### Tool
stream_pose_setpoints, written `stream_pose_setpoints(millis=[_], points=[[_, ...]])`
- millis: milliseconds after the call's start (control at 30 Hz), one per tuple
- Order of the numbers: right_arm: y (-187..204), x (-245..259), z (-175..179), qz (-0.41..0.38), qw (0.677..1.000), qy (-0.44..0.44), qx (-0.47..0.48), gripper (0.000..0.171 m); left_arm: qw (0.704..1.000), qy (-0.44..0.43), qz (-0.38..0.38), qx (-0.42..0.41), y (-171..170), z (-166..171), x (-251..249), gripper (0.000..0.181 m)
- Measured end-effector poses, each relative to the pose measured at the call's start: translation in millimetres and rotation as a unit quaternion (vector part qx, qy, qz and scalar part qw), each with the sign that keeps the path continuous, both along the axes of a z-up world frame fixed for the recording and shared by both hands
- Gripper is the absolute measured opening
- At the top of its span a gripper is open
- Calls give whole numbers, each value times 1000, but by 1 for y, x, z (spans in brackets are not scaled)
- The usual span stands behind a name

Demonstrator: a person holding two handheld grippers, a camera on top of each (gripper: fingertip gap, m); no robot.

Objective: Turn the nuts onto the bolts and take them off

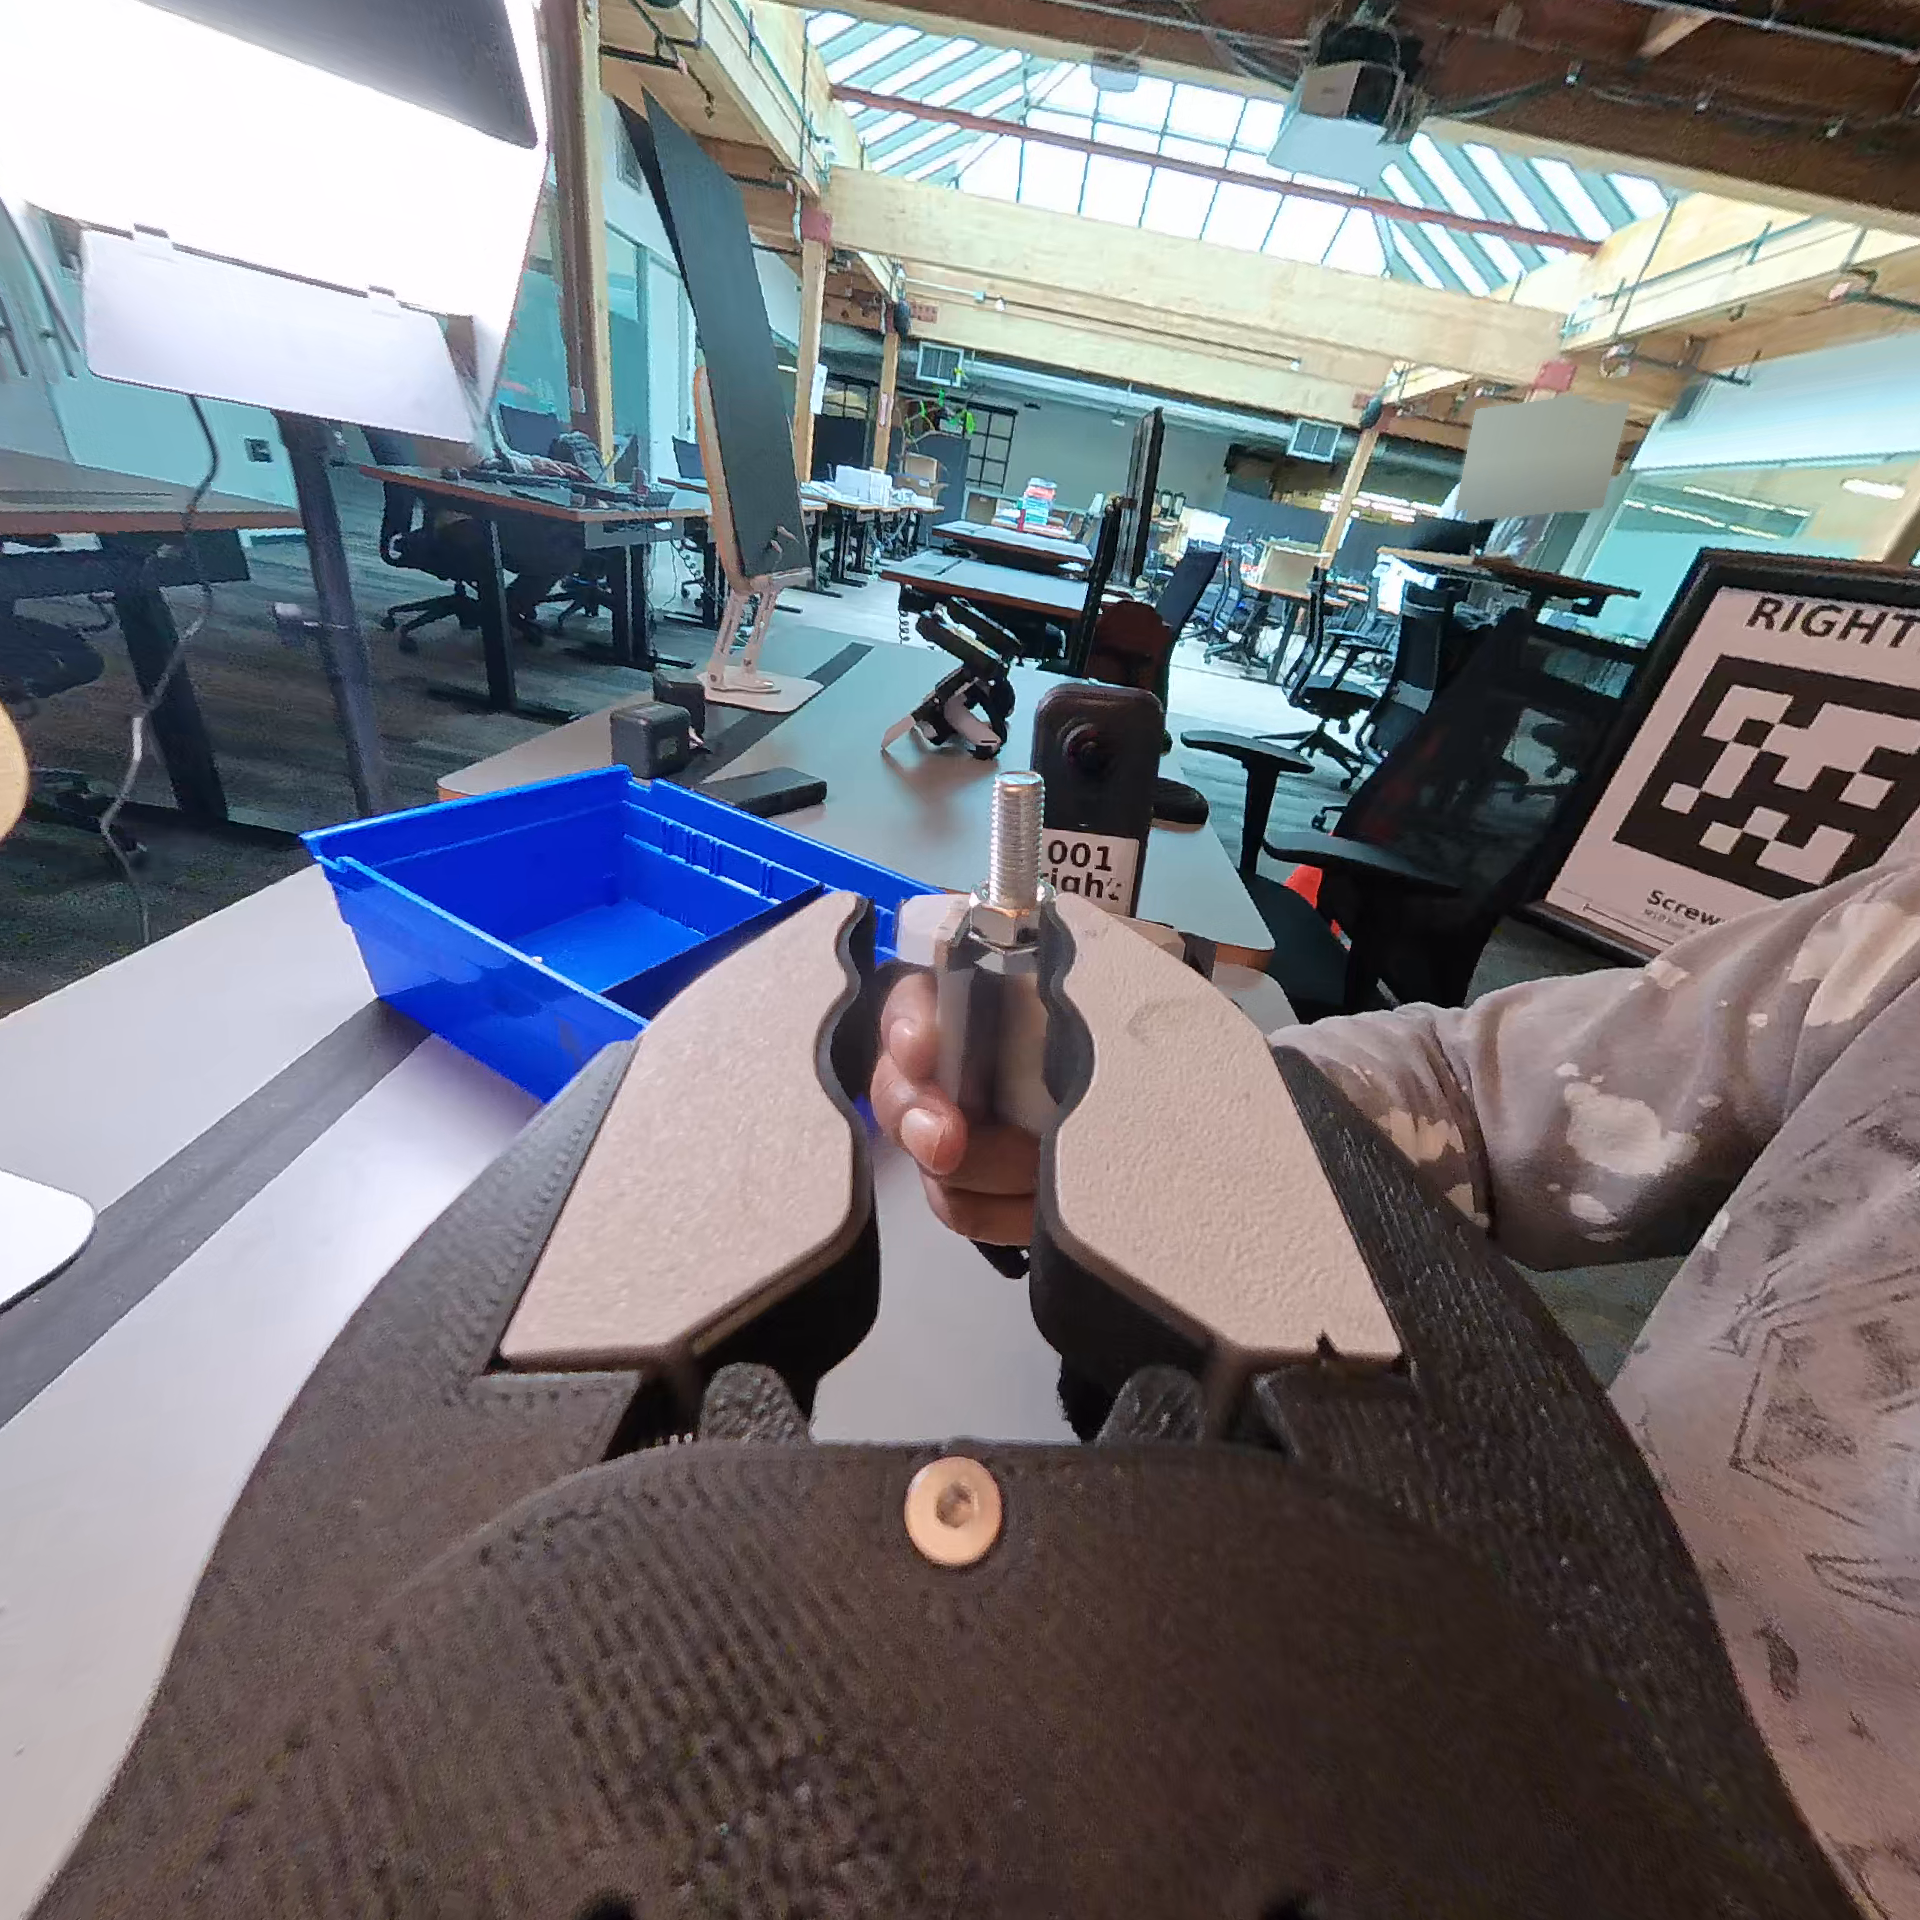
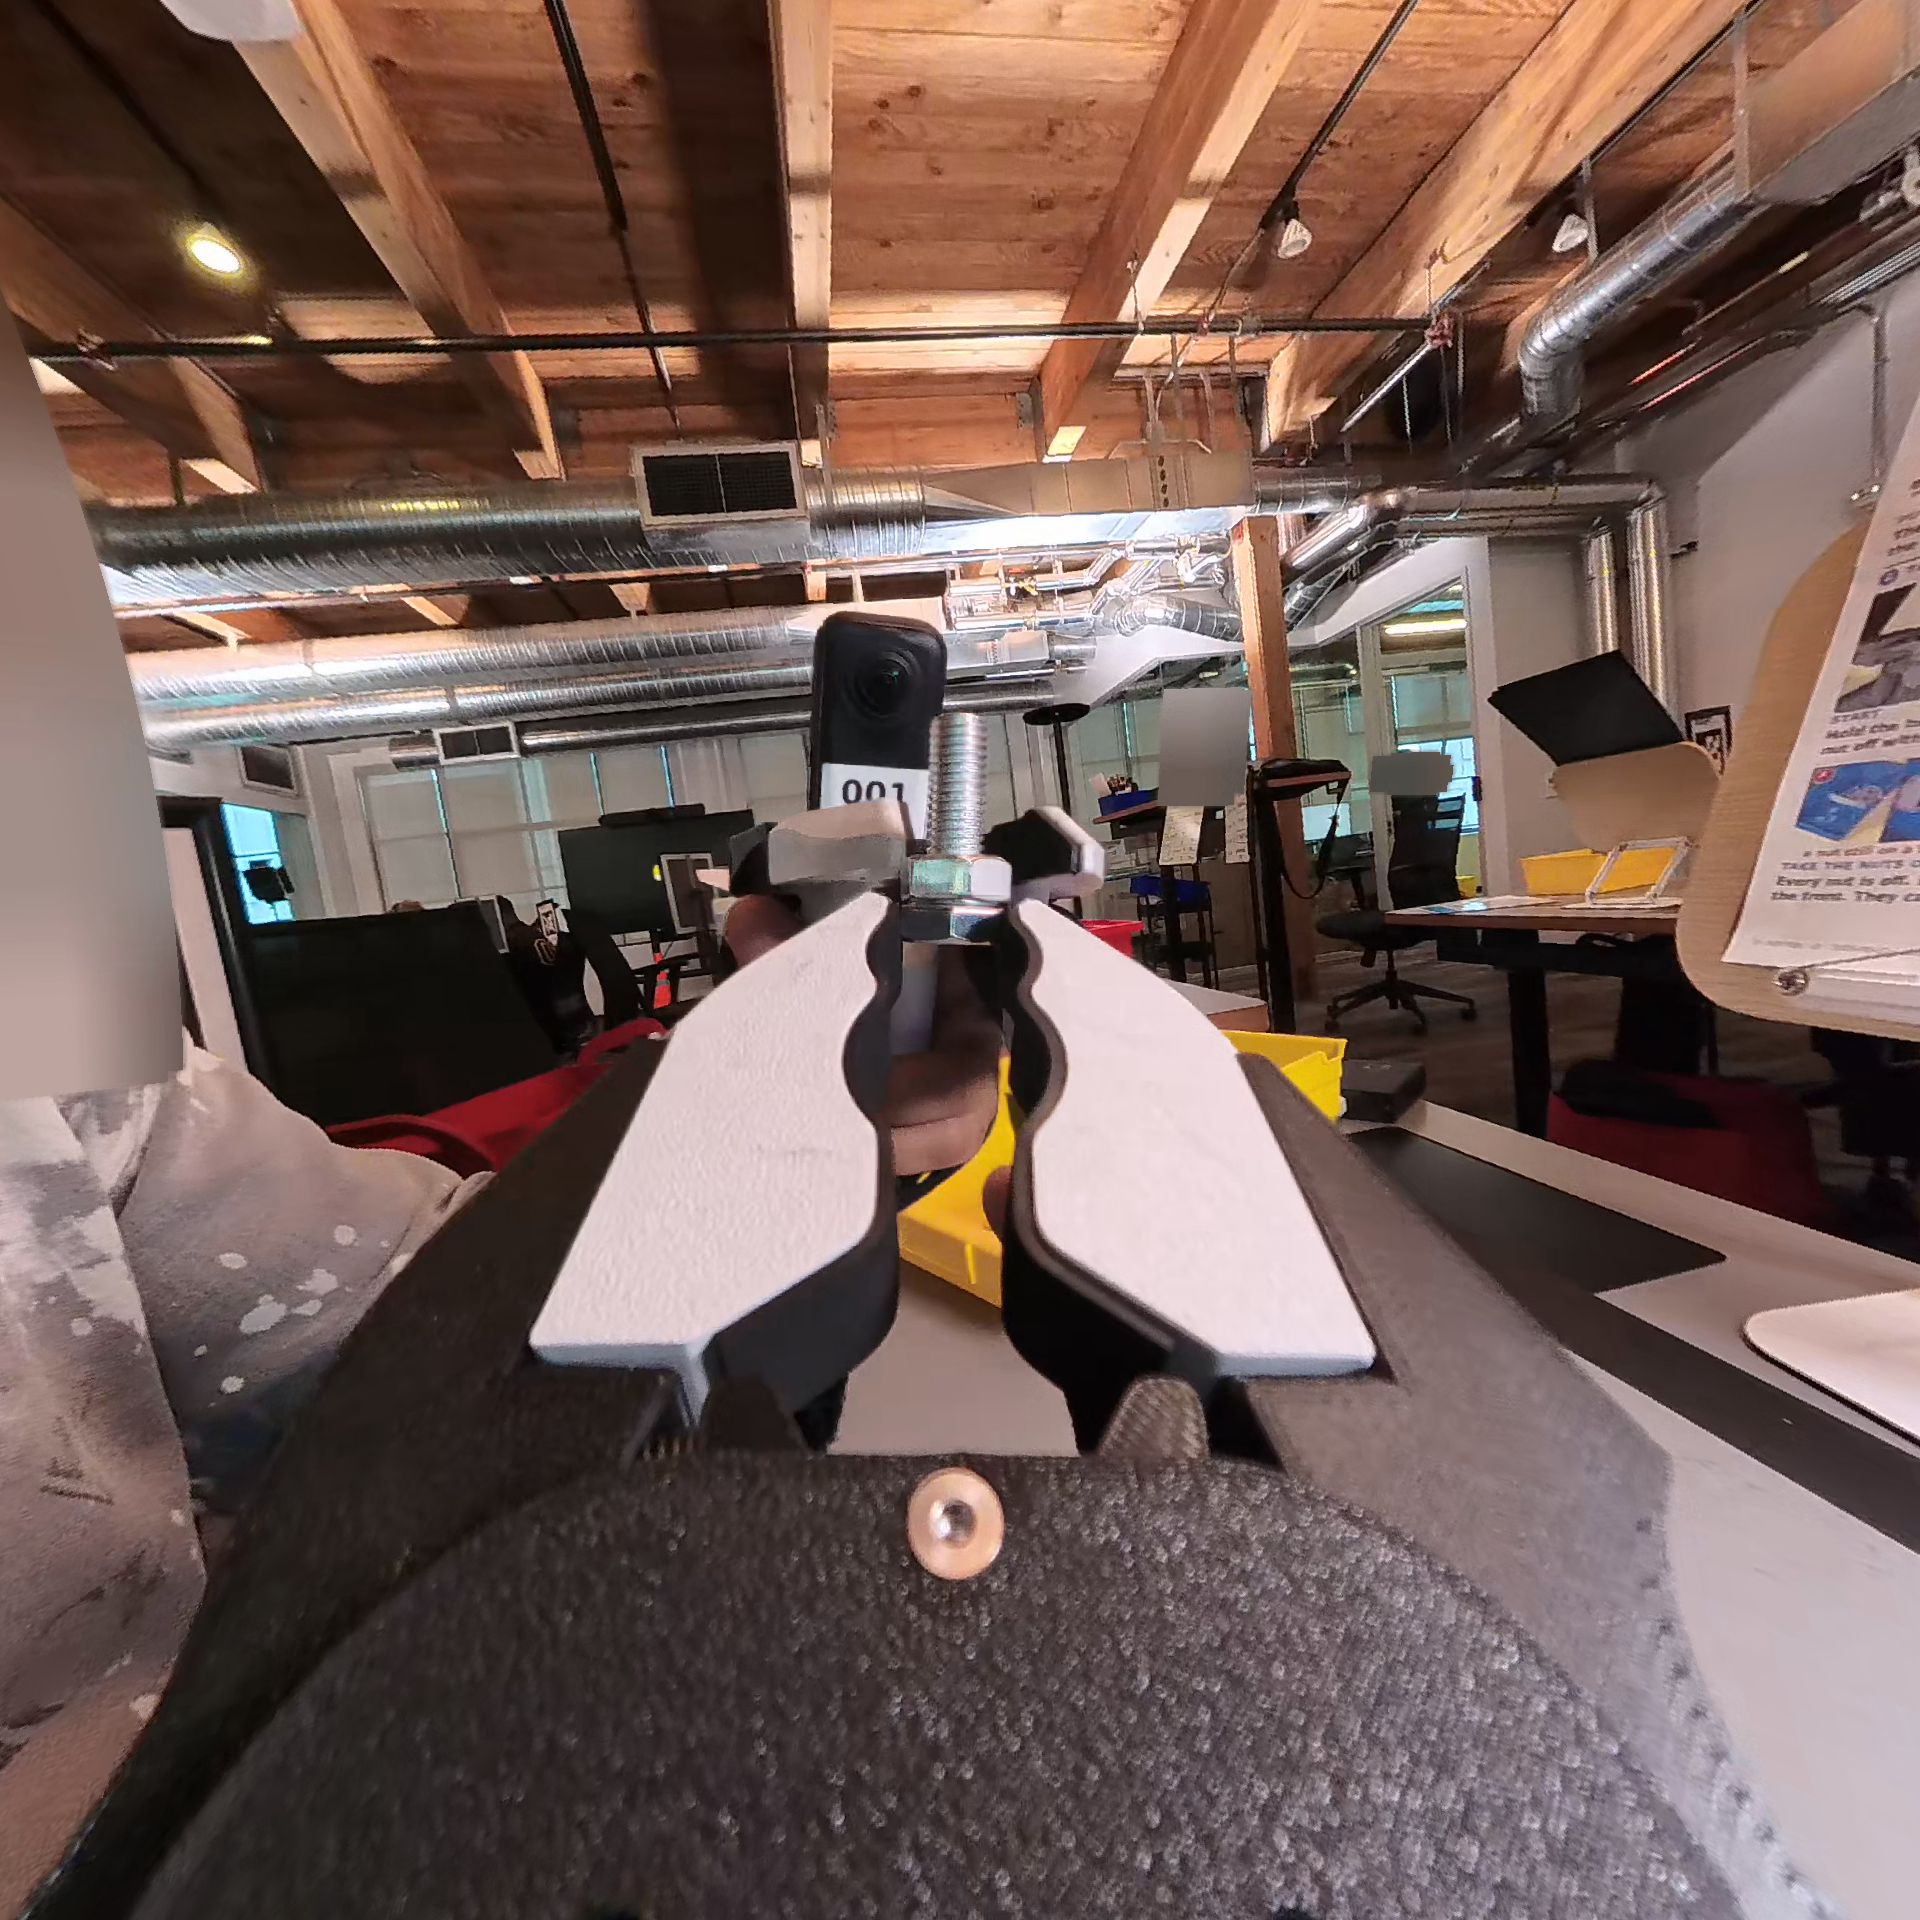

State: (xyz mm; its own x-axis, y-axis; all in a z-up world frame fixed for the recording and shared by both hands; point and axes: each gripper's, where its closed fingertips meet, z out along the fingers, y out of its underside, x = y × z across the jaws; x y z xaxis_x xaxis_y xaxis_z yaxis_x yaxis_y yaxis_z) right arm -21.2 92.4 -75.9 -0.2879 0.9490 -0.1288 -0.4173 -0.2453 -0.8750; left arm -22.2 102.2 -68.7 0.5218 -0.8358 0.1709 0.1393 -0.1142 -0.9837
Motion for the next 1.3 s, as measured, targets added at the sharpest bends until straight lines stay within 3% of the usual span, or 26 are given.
stream_pose_setpoints(millis=[167,300,433,533,633,733,967,1200,1300], points=[[33,5,2,-80,996,-40,12,18,999,-4,48,6,9,5,-22,26],[110,34,8,-238,966,-103,18,17,994,1,113,-2,21,5,-48,22],[212,76,-12,-416,879,-232,33,18,983,29,179,15,29,6,-70,23],[283,102,-59,-471,795,-383,15,18,977,48,205,27,29,10,-79,24],[331,124,-121,-456,717,-525,-37,18,972,63,224,41,25,17,-87,24],[358,141,-162,-435,656,-614,-62,18,962,79,254,57,21,24,-101,23],[379,157,-222,-397,561,-717,-116,18,940,107,315,71,24,26,-136,24],[378,161,-243,-382,526,-746,-144,18,936,107,329,61,28,21,-150,24],[380,159,-229,-394,539,-733,-127,21,935,109,331,60,29,20,-152,24]])
